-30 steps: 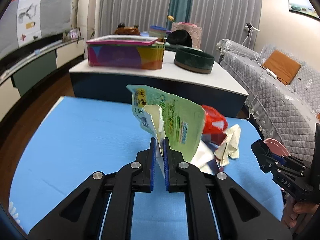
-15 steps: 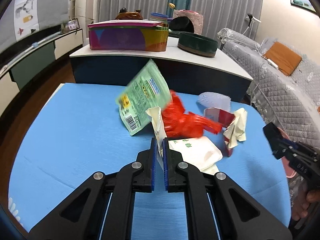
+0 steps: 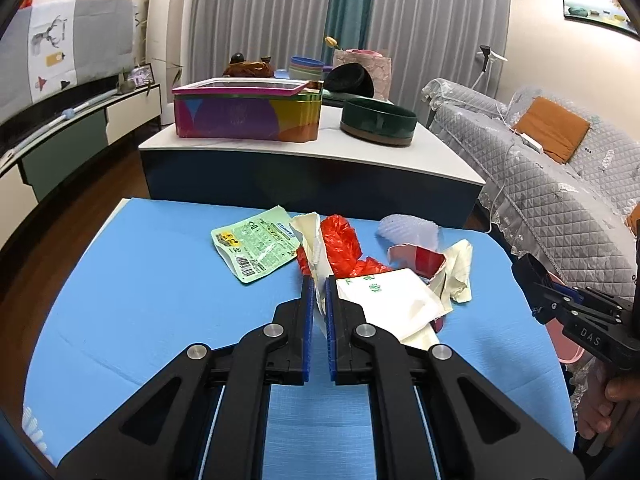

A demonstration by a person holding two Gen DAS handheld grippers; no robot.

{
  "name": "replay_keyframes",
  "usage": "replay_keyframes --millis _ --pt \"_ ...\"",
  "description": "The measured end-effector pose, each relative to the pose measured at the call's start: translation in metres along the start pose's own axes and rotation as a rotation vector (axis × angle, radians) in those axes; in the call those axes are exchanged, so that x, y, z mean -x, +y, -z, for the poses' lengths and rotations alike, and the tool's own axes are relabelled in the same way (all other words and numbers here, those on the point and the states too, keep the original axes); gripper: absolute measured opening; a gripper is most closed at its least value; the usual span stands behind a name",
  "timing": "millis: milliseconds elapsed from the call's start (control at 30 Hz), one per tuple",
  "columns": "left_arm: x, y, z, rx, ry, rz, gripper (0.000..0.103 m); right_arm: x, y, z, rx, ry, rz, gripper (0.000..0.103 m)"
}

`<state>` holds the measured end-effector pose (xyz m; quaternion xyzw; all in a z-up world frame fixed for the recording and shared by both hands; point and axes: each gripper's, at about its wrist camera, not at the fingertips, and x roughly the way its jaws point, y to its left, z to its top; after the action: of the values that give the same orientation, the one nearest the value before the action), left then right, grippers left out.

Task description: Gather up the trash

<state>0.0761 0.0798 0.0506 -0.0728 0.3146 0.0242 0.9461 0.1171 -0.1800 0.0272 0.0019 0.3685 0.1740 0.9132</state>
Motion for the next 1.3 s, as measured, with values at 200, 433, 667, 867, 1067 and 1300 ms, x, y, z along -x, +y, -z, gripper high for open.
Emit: replay_keyframes --millis 200,433,667,867,1067,1300 --pt "0.003 -0.006 0.000 -0.014 -0.013 0.009 0.006 0.010 -0.006 0.001 -0.015 -0.017 0.011 0.022" --pt "0.008 -0.017 0.000 -0.031 -0.036 0.023 0.006 0.023 -0.012 -0.002 -0.030 -0.052 0.025 0.022" --pt "0.011 -0.030 0.000 -0.044 -0.053 0.042 0.006 0.037 -0.021 -0.005 -0.049 -0.085 0.038 0.022" --pt "0.013 -0.049 -0.001 -0.063 -0.061 0.074 0.006 0.050 -0.035 -0.006 -0.072 -0.109 0.060 0.022" --pt "0.011 -0.071 -0.005 -0.106 -0.047 0.105 0.006 0.064 -0.056 -0.008 -0.119 -0.136 0.080 0.022" --pt "0.006 -0.098 -0.012 -0.120 -0.028 0.136 0.006 0.081 -0.085 -0.011 -0.179 -0.171 0.104 0.022"
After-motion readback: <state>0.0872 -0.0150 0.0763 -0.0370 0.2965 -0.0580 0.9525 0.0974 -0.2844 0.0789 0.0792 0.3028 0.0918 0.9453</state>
